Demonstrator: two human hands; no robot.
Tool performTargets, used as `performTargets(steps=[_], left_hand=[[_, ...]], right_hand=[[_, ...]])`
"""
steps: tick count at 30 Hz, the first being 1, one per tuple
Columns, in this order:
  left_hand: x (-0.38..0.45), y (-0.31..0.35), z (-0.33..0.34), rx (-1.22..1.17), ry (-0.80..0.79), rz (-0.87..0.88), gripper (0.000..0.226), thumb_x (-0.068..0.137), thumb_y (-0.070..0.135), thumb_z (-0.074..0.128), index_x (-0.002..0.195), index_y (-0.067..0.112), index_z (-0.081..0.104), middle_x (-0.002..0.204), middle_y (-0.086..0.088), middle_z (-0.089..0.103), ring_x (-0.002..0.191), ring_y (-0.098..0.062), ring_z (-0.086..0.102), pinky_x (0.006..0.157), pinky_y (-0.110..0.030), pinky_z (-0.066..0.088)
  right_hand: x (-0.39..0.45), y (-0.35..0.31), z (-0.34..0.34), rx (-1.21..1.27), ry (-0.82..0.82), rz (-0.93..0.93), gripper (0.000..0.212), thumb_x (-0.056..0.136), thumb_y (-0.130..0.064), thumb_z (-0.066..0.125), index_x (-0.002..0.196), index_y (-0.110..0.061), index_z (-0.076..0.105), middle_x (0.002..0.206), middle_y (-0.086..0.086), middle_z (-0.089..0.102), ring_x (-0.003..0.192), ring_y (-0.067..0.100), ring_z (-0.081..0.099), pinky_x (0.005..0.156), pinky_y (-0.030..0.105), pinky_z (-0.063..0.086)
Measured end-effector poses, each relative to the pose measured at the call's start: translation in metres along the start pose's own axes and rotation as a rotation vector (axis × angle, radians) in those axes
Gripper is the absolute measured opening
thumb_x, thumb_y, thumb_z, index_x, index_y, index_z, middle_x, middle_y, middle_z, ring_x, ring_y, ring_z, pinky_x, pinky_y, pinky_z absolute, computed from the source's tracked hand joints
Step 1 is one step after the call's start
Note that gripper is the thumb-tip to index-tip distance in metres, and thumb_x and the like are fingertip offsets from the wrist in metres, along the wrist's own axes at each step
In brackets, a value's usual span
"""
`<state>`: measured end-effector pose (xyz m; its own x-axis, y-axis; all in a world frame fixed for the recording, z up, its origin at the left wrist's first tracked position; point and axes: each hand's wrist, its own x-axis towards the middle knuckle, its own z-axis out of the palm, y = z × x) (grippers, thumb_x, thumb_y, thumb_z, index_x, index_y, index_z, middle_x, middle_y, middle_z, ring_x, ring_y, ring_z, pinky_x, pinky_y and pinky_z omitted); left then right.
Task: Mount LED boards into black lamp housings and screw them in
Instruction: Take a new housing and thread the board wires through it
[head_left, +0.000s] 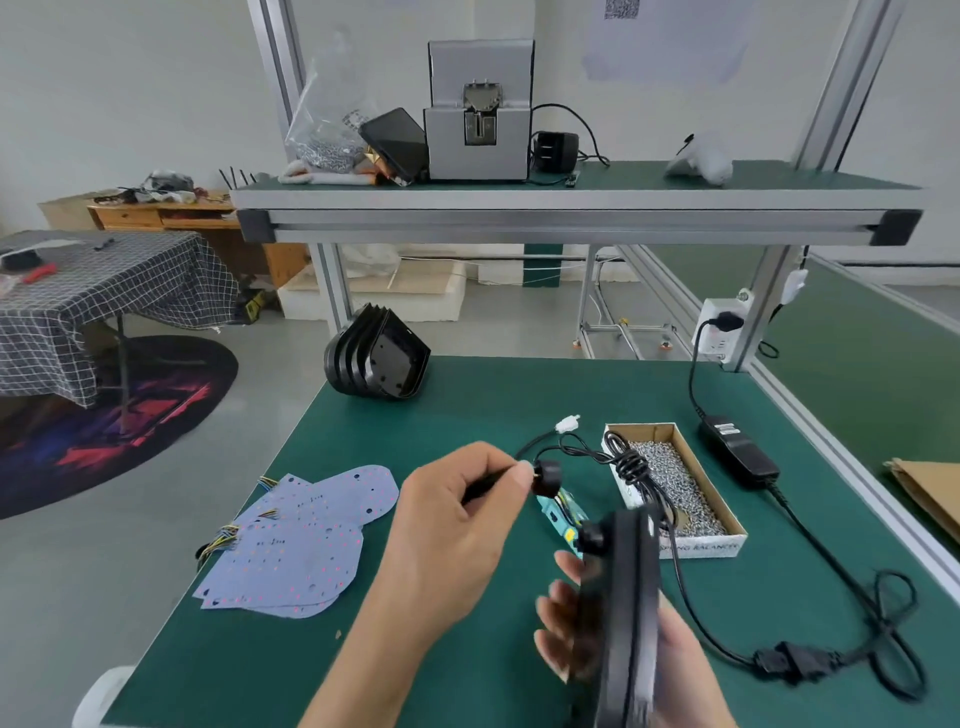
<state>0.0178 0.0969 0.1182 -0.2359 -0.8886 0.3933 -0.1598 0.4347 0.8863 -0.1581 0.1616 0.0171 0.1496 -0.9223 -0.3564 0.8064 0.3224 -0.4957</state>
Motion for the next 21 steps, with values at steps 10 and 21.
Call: performTargets(steps=[10,21], left_hand=[[0.005,0.030,-0.013,0.279,-0.082,0.127,0.026,0.094,0.042,0.060,0.079,0.020,0.062,0.052,0.009,0.037,0.050,-0.010,0.029,0.048,-0.016,0.026],[0.019,0.037,-0.010,0.295,-0.159,0.097,0.025,0.102,0.029,0.060,0.079,0.021,0.064,0.056,0.013,0.045,0.050,-0.009,0.034,0.049,-0.019,0.028]], right_hand=[[-0.037,-0.068,0.035,-0.468,0.100,-0.684,0.068,0.087,-0.066,0.069,0.137,-0.021,0.067,0.140,0.004,0.067,0.130,0.022,0.063,0.109,0.050,0.046],[-0.029,-0.081,0.107,-1.533,-0.130,-0.894,0.027,0.102,-0.045,0.056,0.122,-0.039,0.074,0.109,-0.022,0.074,0.110,0.005,0.068,0.087,0.021,0.052]])
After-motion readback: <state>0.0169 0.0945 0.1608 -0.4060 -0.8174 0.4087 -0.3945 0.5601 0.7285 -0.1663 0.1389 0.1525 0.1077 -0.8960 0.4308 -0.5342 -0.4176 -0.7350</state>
